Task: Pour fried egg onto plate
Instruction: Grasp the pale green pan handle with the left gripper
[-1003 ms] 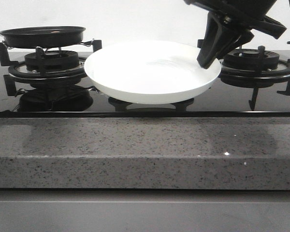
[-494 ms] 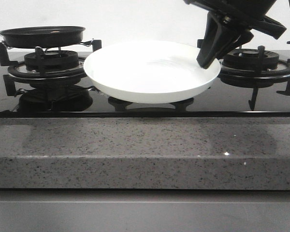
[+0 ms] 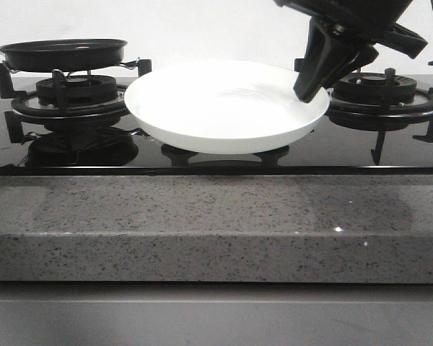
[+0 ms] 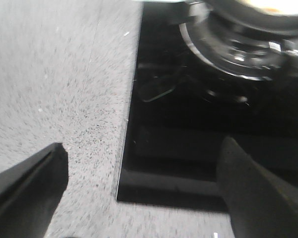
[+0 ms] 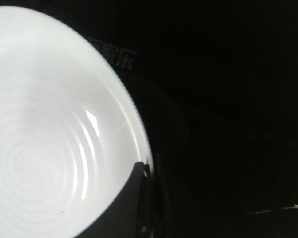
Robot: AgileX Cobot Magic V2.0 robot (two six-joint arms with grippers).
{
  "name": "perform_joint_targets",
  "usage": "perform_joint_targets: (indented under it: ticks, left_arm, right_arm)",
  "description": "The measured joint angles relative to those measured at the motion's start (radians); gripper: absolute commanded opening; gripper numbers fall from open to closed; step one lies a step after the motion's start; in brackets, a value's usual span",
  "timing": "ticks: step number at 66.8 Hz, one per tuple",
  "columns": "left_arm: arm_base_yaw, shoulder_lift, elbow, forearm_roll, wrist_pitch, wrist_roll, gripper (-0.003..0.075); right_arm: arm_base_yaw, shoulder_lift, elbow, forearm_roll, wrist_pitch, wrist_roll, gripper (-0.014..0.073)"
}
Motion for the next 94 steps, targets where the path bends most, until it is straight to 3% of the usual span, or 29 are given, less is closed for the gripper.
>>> perform_joint_targets:
  ticks: [25, 50, 62, 85, 94]
  left_arm:
    - [0.305, 0.325, -0.140, -0.731, 0.002, 0.385, 0.0599]
    - [0.328, 0.566, -0.223, -1.263, 0.058, 0.619, 0.0599]
    - [0.328, 0.643, -0.272, -1.382, 0.067, 0.641, 0.0599]
    - [0.328, 0.746, -0.304, -1.440, 0.117, 0.641, 0.0596]
    - [0.328, 0.761, -0.304, -1.455, 0.146, 0.641, 0.0522]
  right_arm:
    - [0.000, 0.000, 0.000, 0.000, 0.000, 0.000, -0.0067]
    - [0.000, 0.000, 0.000, 0.001, 0.000, 0.000, -0.0067]
    - [0.000, 0.000, 0.000, 0.001, 0.000, 0.000, -0.0067]
    - [0.000, 0.000, 0.000, 0.001, 0.000, 0.000, -0.0067]
    - [0.000, 0.000, 0.000, 0.002, 0.000, 0.000, -0.0067]
